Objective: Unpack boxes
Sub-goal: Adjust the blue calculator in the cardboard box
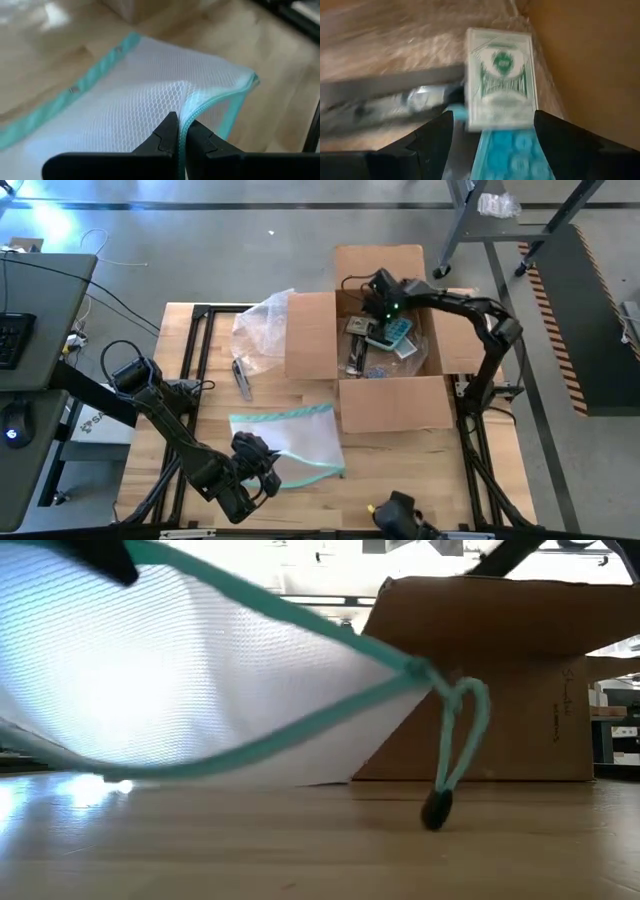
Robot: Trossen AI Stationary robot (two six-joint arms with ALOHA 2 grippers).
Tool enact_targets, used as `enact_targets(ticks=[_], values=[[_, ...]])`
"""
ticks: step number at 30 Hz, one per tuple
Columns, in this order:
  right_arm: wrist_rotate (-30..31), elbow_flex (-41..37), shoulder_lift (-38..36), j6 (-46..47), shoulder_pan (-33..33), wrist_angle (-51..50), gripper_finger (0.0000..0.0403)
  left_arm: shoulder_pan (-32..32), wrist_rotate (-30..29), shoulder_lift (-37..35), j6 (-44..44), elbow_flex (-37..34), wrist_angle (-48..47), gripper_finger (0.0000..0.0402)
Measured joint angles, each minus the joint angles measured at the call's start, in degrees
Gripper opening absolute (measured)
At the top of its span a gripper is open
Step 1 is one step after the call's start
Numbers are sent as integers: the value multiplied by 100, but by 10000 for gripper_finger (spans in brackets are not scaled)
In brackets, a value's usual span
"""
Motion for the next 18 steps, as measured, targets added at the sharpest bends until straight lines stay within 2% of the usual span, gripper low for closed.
enact_targets(ticks=[3, 7, 11, 15, 18], values=[[411, -542, 0, 305, 111, 990, 263, -2, 439, 0, 130, 0, 1, 0], [622, -873, 0, 495, 202, 1627, 263, 13, 506, 0, 101, 0, 7, 0], [346, -892, 2, -55, 199, 1552, 263, 91, 478, 0, 95, 0, 3, 0], [577, -892, 91, -249, 196, 1380, 263, 217, 480, 0, 147, 0, 5, 0], [46, -878, 199, -319, 184, 903, 263, 278, 488, 2, 379, 0, 11, 0]])
